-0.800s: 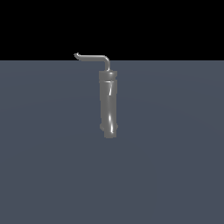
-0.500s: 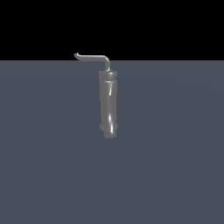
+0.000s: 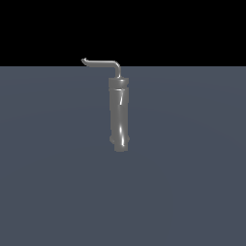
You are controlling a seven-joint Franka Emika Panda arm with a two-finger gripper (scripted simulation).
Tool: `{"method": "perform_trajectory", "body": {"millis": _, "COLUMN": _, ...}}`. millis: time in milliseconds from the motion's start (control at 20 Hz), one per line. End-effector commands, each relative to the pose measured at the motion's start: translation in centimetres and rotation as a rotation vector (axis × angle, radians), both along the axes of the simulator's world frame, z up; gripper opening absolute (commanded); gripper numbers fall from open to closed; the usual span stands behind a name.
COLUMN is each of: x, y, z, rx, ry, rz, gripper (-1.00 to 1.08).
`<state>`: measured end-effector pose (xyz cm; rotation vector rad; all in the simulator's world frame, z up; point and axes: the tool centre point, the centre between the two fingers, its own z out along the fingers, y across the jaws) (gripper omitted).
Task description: Turn on the faucet by rotating a designated handle.
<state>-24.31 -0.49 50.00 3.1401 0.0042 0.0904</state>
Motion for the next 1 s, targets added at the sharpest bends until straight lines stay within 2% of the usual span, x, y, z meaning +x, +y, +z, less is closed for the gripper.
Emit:
{"method": "perform_trajectory", "body": {"millis": 0, "x": 0.2, "y": 0.0, "z": 0.0, "rx": 0.003, "ry": 0.001, "rz": -0.009, "gripper": -1.0}}
{"method": "perform_trajectory", "body": {"millis": 450, "x": 2.5, "y": 0.4, "z": -0.2, "rx": 0.03, "ry": 0.007, "rz": -0.103, "gripper": -1.0}}
{"method": "perform_trajectory", "body": {"millis": 950, "x": 7.4, "y": 1.4, "z": -1.3, "rx": 0.075, "ry": 0.027, "rz": -0.308, "gripper": -1.0}}
